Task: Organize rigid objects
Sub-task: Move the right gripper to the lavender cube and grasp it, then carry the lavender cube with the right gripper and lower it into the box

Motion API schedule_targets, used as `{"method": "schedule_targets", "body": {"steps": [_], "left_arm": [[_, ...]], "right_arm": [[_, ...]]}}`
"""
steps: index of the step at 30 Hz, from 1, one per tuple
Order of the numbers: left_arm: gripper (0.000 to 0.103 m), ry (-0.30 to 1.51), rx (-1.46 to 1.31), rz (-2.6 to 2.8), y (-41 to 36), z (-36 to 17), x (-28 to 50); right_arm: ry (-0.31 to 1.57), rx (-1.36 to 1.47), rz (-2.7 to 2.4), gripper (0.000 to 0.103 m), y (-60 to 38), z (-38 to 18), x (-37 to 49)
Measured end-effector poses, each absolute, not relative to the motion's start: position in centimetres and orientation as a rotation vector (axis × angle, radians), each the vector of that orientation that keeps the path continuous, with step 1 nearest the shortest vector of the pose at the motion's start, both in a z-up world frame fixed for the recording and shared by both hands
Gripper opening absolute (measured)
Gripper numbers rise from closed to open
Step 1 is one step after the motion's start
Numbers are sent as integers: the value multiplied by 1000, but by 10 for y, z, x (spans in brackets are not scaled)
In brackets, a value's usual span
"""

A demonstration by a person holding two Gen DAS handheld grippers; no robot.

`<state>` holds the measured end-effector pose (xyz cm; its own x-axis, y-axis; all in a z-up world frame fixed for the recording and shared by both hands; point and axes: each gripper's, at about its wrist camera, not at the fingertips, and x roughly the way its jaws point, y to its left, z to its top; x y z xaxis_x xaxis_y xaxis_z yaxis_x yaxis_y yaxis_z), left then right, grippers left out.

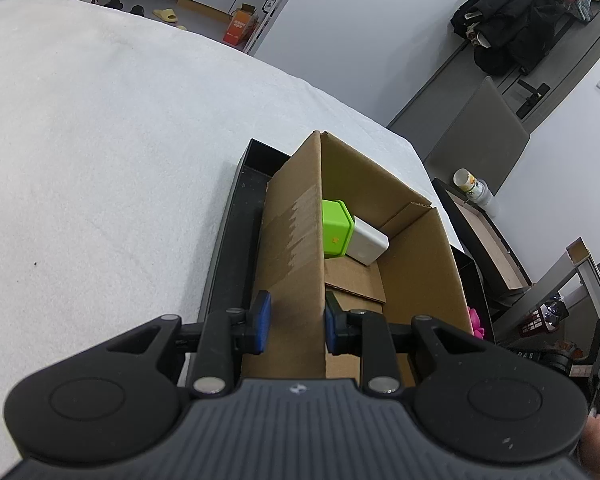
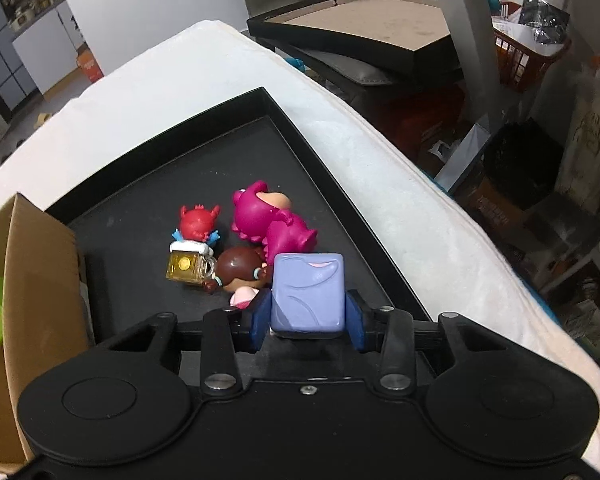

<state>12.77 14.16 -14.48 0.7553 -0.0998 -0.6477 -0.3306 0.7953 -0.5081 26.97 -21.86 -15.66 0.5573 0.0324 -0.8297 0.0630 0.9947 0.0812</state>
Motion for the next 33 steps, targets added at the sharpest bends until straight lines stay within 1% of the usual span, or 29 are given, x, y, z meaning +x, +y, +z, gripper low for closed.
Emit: {"method": "schedule_targets", "body": {"steps": [12, 33], "left_arm": [[26, 716, -652, 137, 141, -145, 128], [26, 716, -654, 136, 140, -145, 128]], "right_arm": [[966, 107, 26, 38, -212, -148, 258], [865, 103, 188, 38, -170, -93, 252]]}}
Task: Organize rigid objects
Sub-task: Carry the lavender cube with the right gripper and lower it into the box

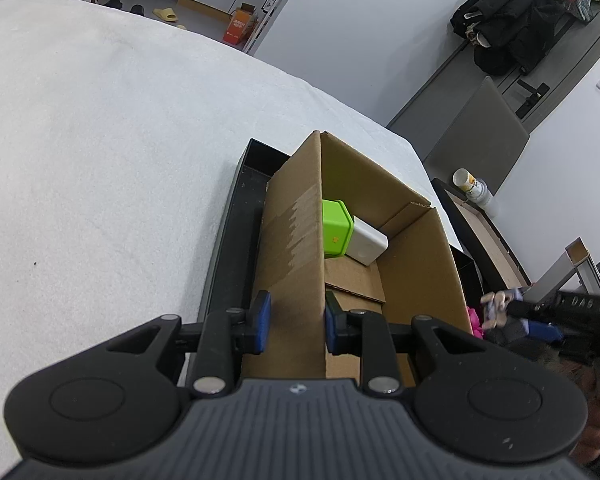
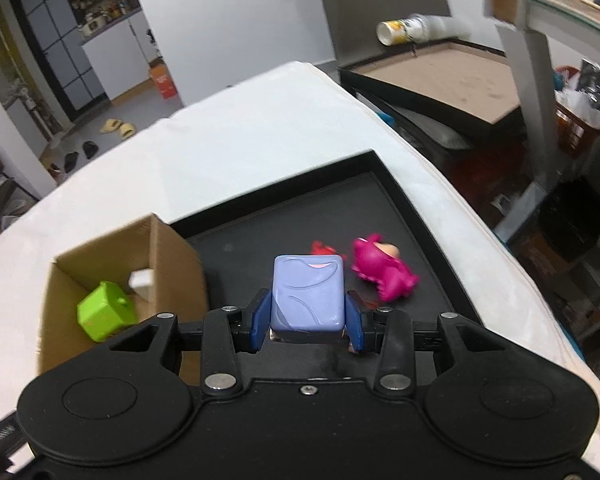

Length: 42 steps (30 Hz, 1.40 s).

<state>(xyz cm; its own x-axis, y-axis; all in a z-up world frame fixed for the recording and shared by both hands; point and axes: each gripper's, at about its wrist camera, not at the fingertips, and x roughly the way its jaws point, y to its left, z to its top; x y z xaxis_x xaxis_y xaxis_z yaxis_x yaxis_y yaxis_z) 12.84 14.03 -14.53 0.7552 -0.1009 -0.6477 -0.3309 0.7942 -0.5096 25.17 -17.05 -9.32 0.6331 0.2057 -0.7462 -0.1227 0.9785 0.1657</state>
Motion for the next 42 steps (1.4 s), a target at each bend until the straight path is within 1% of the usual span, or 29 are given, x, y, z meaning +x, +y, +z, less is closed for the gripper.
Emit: {"method": "schedule_targets", "body": {"steps": [9, 17, 30, 42], "left_arm": [[26, 715, -656, 134, 141, -146, 128], [26, 715, -664, 129, 142, -146, 127], [26, 716, -670, 127, 143, -145, 126], [26, 719, -677, 122, 144, -145, 125]], "right_arm": [[816, 99, 300, 38, -134, -65, 248], [807, 73, 398, 38, -98, -56, 246], [868, -46, 503, 38, -49, -76, 248], [889, -293, 536, 38, -8, -105, 247]]}}
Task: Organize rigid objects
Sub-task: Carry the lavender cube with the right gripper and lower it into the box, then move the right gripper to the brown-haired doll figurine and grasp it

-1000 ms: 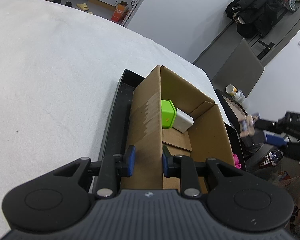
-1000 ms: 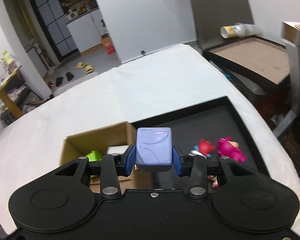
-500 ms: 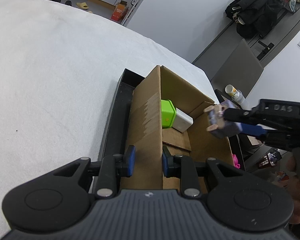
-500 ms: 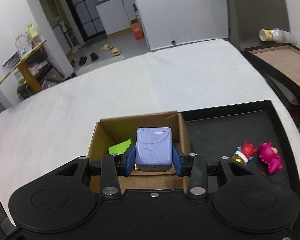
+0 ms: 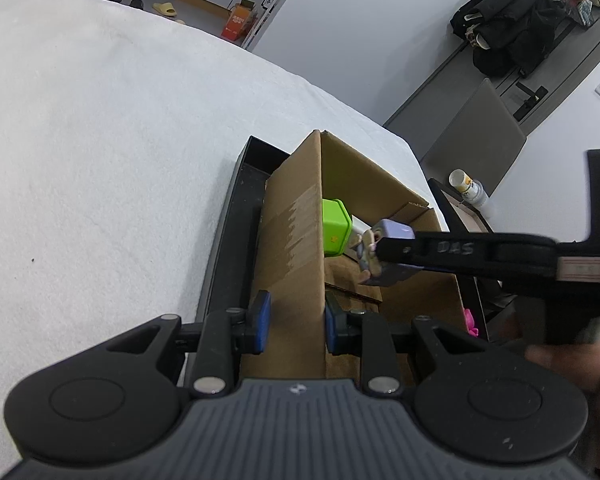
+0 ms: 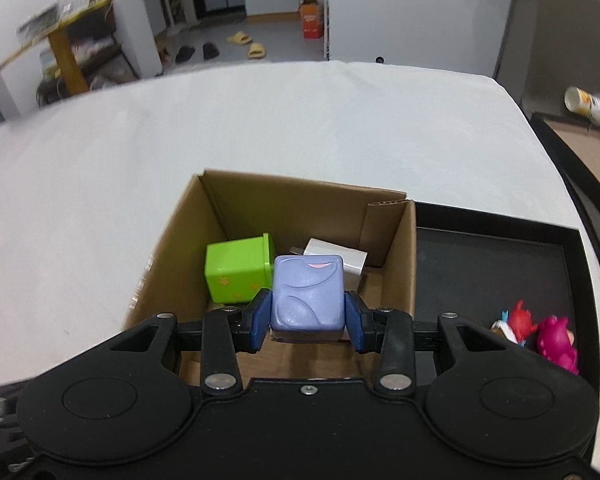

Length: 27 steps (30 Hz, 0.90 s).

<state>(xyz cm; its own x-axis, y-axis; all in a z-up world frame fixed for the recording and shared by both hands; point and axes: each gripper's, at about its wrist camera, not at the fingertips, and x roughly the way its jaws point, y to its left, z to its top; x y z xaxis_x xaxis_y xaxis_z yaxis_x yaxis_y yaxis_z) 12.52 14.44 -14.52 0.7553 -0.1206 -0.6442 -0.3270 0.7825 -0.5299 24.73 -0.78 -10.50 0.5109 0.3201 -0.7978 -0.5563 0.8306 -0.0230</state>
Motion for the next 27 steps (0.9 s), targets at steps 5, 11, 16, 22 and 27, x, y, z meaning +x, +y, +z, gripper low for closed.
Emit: {"method": "schedule_targets", "body": {"steps": [5, 11, 16, 22, 27], "left_arm": [[26, 716, -672, 123, 144, -145, 126], [26, 714, -671, 123, 144, -144, 125], [26, 715, -670, 123, 144, -144, 126], [26, 715, -669, 124, 144, -144, 126], [26, 716, -669, 124, 145, -145, 126]], "right_arm": [[880, -402, 509, 39, 5, -118, 251], [870, -405, 496, 38, 5, -115, 249], [861, -367, 496, 39, -2, -103, 245], [843, -319, 506, 39, -13, -86, 235], [834, -288, 494, 46, -25, -76, 232]]}}
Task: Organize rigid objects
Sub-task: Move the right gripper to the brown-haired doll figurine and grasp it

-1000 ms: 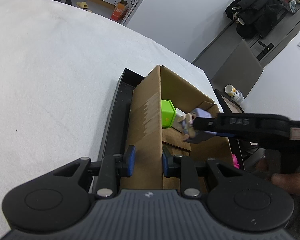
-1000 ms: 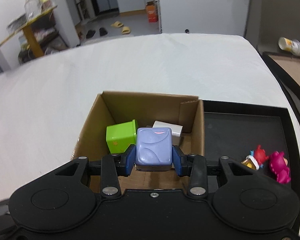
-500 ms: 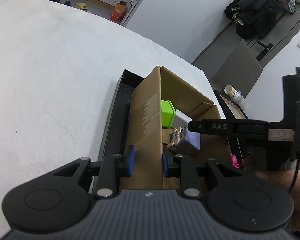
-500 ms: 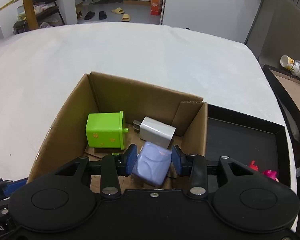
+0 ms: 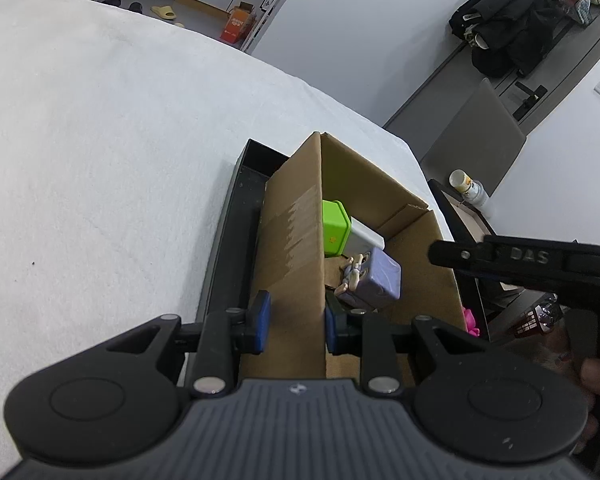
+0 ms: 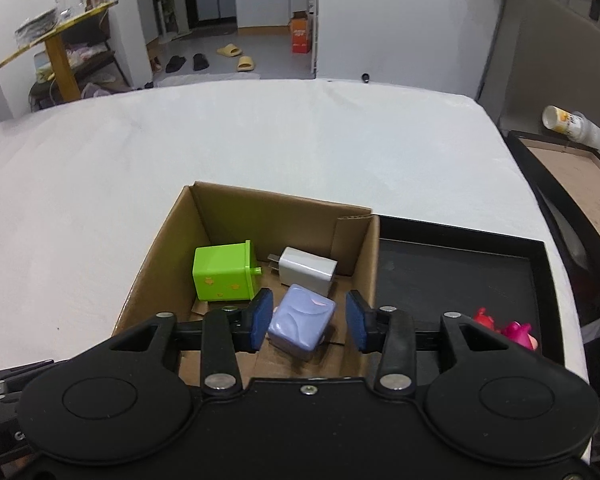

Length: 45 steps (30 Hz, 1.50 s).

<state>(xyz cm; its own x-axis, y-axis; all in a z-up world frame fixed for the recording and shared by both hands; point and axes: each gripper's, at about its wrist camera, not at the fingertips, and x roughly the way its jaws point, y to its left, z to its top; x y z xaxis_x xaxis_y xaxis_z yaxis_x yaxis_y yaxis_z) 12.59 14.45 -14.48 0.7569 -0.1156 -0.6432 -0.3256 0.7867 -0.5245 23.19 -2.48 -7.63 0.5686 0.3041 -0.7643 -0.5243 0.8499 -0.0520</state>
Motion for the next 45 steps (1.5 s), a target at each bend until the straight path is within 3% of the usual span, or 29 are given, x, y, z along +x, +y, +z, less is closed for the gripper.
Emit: {"method": "schedule_targets", "body": {"steps": [30, 45], "left_arm": [[24, 706, -643, 139, 141, -145, 126], [24, 710, -655, 136, 144, -145, 126]], "right_arm": [[875, -105, 257, 71, -134, -100, 228], [932, -53, 177, 74, -166, -135, 249]]}}
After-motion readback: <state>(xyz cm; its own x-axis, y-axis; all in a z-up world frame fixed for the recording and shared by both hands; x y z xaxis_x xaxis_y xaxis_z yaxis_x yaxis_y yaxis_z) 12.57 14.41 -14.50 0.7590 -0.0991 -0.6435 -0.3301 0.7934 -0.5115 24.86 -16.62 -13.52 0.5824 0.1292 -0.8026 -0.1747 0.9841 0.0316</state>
